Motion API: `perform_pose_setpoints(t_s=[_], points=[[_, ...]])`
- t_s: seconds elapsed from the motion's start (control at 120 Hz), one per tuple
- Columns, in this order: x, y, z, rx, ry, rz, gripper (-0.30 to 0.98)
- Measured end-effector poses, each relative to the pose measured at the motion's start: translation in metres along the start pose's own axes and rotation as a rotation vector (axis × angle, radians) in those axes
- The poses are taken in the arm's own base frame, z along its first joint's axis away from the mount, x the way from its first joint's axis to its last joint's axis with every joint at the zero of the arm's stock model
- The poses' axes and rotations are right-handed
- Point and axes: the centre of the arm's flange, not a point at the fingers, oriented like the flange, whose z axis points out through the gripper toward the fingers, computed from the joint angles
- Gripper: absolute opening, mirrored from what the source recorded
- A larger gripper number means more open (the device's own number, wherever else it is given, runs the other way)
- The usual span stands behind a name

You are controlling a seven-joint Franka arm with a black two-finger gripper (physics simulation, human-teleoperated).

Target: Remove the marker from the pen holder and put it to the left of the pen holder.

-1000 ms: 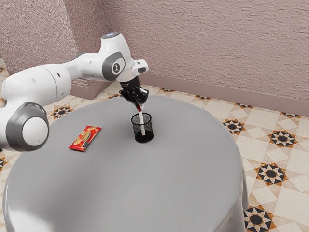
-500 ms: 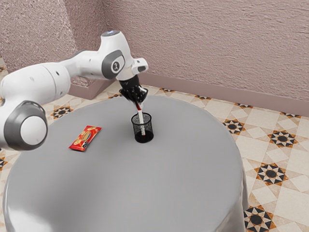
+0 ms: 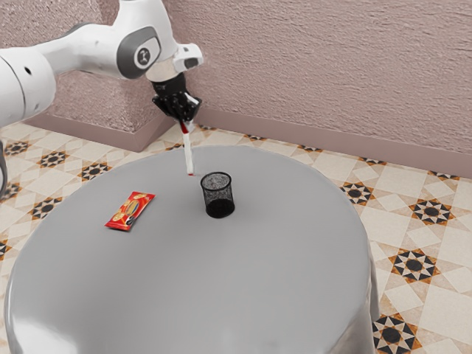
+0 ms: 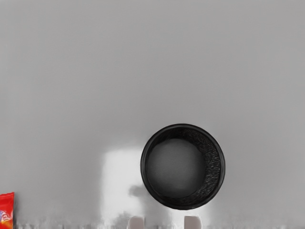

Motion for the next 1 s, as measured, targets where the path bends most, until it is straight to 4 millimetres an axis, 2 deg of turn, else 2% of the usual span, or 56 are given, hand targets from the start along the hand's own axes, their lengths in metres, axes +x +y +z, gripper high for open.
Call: perform_pose_setpoints(t_s=[0.067, 0.142, 0.217, 0.292, 0.467, 0.608, 0.733, 0.9, 0.967, 1.0], points=[[-0.007, -0.020, -0.001, 0.012, -0.026, -0.028, -0.10], [-0.011, -0.035, 0.018, 0.012, -0.076, -0.048, -0.10], [-0.012, -0.035, 0.041, 0.003, -0.129, -0.048, -0.10], [-0.015, -0.038, 0.056, -0.003, -0.181, -0.053, -0.10], [-0.016, -0.047, 0.055, 0.024, -0.294, -0.052, -0.09], [-0.031, -0.045, 0.076, 0.056, -0.454, -0.034, -0.09], [-0.037, -0.054, 0.096, 0.075, -0.560, -0.038, -0.09], [-0.046, -0.056, 0.109, 0.082, -0.639, -0.034, -0.09], [-0.048, -0.056, 0.112, 0.081, -0.655, -0.033, -0.06], [-0.049, -0.056, 0.113, 0.079, -0.661, -0.033, 0.01]])
